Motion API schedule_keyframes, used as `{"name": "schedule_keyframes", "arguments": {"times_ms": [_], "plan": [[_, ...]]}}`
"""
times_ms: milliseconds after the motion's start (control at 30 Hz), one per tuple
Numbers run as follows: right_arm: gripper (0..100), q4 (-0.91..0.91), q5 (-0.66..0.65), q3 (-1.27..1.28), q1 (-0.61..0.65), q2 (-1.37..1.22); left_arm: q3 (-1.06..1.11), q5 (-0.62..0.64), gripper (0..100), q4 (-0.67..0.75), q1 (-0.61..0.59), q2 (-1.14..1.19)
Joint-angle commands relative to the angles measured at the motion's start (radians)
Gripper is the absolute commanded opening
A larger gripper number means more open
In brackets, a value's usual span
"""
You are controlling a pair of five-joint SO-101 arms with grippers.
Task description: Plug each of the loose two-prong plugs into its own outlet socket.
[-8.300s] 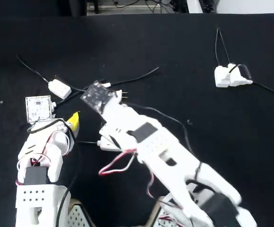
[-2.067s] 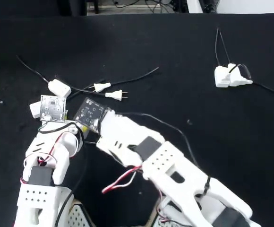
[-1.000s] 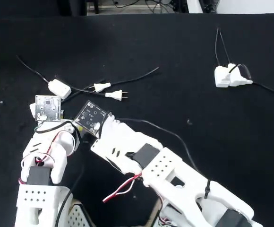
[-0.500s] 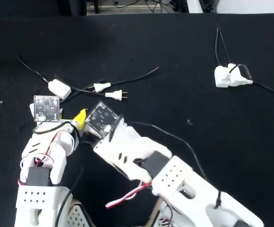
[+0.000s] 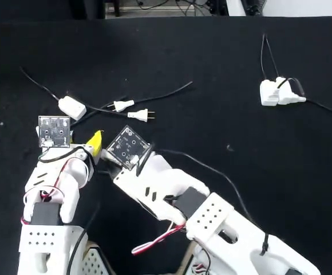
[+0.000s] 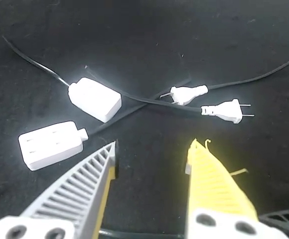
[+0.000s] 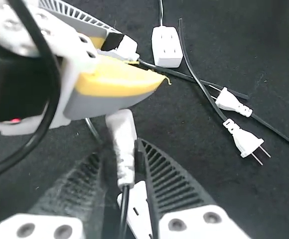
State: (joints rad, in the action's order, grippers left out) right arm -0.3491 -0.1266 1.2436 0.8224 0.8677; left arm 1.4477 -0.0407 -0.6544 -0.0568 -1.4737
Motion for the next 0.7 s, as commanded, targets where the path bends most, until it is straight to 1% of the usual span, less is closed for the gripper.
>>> {"name": "schedule_keyframes", "arguments": {"times_ms": [0, 33, 133, 200, 433, 567, 667], "plan": [[1.1, 0.055, 0.012, -0.022, 0.0, 0.028, -0.001, -0.005, 23, 0.003, 0.002, 0.003], [1.1, 0.055, 0.014, -0.024, 0.0, 0.028, -0.001, -0.005, 23, 0.003, 0.002, 0.003], [1.1, 0.061, 0.074, -0.027, 0.0, 0.028, -0.001, -0.005, 23, 0.003, 0.002, 0.003], [1.1, 0.092, 0.087, -0.019, 0.0, 0.028, -0.001, -0.005, 23, 0.003, 0.002, 0.003], [1.1, 0.143, 0.087, 0.007, 0.0, 0.028, -0.001, -0.005, 23, -0.003, 0.005, 0.005], [1.1, 0.141, 0.091, 0.007, 0.0, 0.031, 0.007, -0.008, 23, -0.005, 0.053, 0.012], [1.1, 0.135, 0.087, 0.005, 0.0, 0.033, 0.016, -0.009, 23, -0.002, 0.054, 0.005]]}}
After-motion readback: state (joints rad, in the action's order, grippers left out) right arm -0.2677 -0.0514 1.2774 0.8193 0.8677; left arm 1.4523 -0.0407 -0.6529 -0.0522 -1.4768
